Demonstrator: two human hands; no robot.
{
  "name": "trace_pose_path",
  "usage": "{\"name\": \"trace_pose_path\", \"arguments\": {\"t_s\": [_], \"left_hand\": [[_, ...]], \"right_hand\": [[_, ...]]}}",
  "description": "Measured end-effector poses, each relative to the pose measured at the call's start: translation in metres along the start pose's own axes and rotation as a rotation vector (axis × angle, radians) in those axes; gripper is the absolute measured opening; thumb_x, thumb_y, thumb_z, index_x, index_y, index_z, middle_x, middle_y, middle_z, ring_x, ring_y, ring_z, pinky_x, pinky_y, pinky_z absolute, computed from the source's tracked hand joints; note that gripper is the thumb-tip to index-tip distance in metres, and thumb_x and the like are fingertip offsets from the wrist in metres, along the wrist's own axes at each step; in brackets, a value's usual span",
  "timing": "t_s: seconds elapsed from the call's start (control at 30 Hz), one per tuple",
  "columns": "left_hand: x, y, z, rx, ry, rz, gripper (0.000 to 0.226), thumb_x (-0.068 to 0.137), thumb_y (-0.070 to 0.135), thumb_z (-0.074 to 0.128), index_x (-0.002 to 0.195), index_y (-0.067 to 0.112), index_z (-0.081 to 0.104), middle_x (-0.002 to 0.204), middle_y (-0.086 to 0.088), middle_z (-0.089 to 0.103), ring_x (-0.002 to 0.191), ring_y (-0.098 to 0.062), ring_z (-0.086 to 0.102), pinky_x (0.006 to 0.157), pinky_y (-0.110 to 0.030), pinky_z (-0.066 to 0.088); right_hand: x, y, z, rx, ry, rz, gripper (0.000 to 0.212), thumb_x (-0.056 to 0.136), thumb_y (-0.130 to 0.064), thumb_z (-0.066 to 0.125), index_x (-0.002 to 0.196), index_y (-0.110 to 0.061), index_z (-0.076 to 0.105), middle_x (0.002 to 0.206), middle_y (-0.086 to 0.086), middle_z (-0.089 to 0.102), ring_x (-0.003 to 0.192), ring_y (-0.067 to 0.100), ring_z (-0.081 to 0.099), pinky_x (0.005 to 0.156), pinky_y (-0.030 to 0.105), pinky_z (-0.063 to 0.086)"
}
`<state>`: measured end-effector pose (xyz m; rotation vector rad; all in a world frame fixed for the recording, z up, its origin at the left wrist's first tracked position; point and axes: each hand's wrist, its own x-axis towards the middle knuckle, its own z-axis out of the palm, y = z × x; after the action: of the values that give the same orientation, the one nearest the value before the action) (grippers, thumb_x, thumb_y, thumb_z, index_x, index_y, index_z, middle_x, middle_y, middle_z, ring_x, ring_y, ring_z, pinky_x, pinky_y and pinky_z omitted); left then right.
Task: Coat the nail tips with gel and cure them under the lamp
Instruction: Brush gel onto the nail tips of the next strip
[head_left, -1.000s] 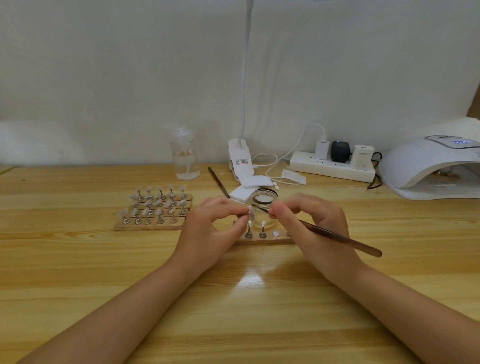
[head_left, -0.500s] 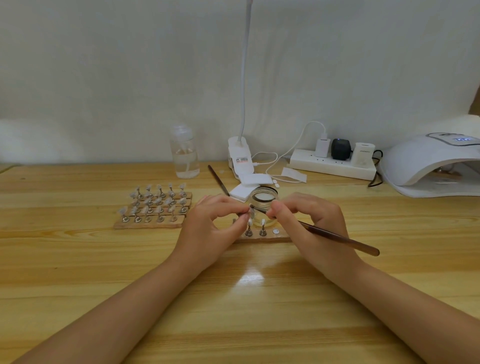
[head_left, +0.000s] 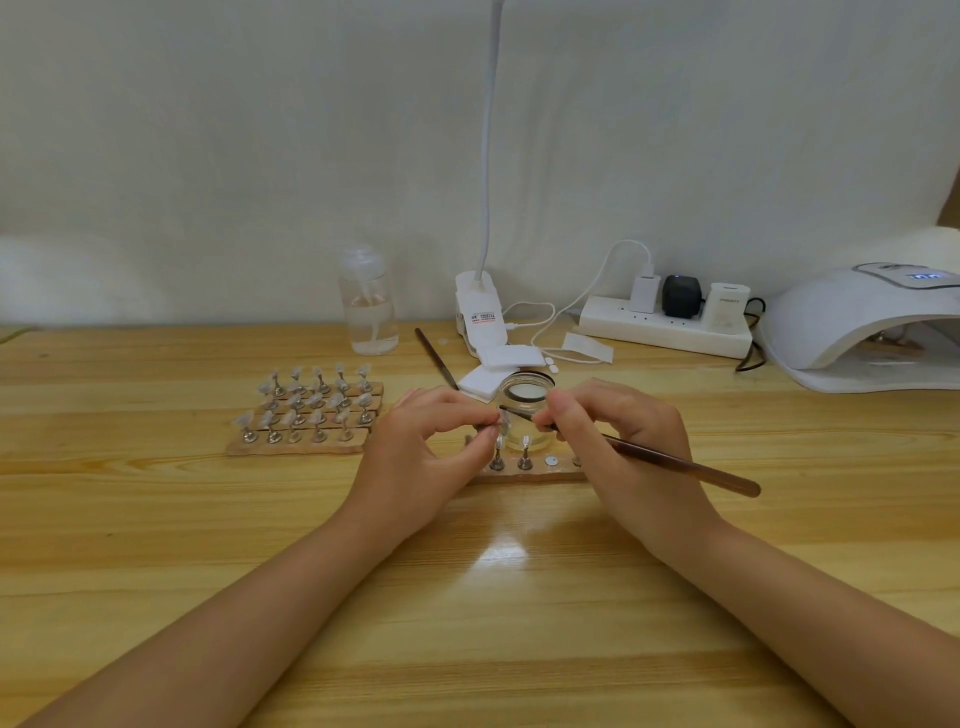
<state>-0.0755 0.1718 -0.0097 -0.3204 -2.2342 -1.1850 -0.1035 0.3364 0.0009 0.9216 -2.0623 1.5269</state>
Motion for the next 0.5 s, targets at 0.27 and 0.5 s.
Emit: {"name": "trace_pose_path", "arguments": {"t_s": [0.27, 0.5], "left_hand": [[0.0004, -0.0002, -0.0002, 0.002, -0.005, -0.007, 0.028, 0.076, 0.006, 0.069, 0.084, 0.033, 0.067, 0.079, 0.018, 0.064, 0.087, -0.012, 0.058, 0.085, -0.04, 0.045], [-0.0004, 0.0006, -0.001, 0.003, -0.001, -0.014, 0.033, 0.077, 0.006, 0.069, 0.082, 0.039, 0.064, 0.08, 0.018, 0.064, 0.089, -0.011, 0.059, 0.087, -0.039, 0.045]], "right_hand": [[-0.0003, 0.0021, -0.0006, 0.019, -0.008, -0.014, 0.022, 0.088, -0.027, 0.055, 0.07, -0.023, 0.068, 0.07, -0.006, 0.068, 0.07, 0.005, 0.063, 0.066, 0.022, 0.05], [-0.0018, 0.0034, -0.0024, 0.136, 0.04, 0.004, 0.035, 0.086, -0.035, 0.043, 0.062, -0.022, 0.065, 0.06, -0.003, 0.064, 0.06, 0.004, 0.061, 0.061, 0.015, 0.045]]}}
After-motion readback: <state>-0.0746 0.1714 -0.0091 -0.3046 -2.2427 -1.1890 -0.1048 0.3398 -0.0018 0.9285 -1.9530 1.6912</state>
